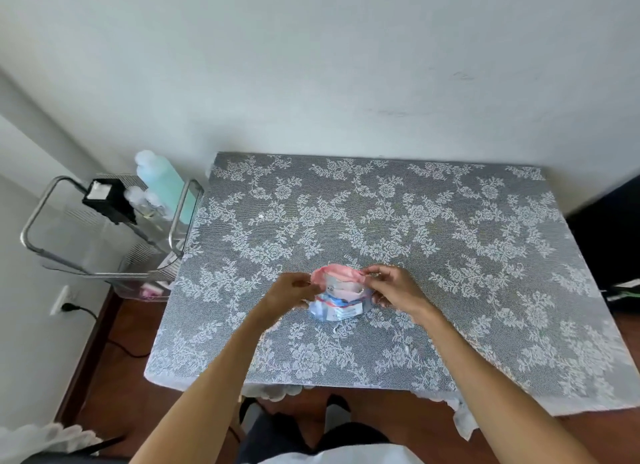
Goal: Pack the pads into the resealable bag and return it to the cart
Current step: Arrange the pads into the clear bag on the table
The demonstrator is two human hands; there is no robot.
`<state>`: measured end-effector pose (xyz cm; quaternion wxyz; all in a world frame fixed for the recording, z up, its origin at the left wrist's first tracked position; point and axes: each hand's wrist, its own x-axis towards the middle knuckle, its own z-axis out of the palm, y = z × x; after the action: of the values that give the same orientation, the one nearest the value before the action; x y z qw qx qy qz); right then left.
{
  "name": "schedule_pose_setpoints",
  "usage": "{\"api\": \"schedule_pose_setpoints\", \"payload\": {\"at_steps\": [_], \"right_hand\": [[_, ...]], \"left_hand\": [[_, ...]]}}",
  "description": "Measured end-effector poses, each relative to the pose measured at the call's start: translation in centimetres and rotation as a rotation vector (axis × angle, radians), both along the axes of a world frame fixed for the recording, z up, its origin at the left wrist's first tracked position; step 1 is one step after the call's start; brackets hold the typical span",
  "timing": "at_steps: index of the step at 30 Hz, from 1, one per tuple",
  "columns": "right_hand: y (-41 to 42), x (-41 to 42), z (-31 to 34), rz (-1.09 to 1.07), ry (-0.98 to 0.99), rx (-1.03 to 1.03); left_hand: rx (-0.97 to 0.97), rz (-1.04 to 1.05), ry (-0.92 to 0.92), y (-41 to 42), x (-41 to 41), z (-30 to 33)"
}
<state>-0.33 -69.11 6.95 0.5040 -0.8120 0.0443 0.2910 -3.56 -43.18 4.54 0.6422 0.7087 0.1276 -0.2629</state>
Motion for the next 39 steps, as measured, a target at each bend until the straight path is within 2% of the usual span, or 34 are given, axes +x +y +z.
{"api": "schedule_pose_setpoints", "payload": {"at_steps": [5,11,20,26,32,35,39], "right_hand": [[-0.3,-0.6,0.5,0.128,0.027,0.180],[0.2,-0.9,0.2,0.177,0.029,0.080],[1.9,-0.8,0.0,-0.017,-0.227,-0.082],[3.1,-1.1,-0.2,-0.115,-0.318,-0.128],[3.3,-1.5,0.3,-0.050,-0.470,-0.246],[3.2,-1.3,0.3,-0.088,-0.397,-0.188],[2.2,-0.8,0.3,-0.101,-0.331,-0.109]], "left_hand": [[0.067,0.094,-0.034,-0.4,-0.1,0.5],[0.108,0.191,-0.026,-0.7,0.0,0.7],[0.307,0.188,-0.071,-1.2,0.3,1.2],[0.391,0.144,-0.065,-1.8,0.8,1.6],[0.404,0.156,-0.005,-2.0,1.3,2.6],[0.421,0.109,-0.010,-2.1,1.5,3.1],[0.353,0.072,-0.061,-1.5,1.5,3.5]]}}
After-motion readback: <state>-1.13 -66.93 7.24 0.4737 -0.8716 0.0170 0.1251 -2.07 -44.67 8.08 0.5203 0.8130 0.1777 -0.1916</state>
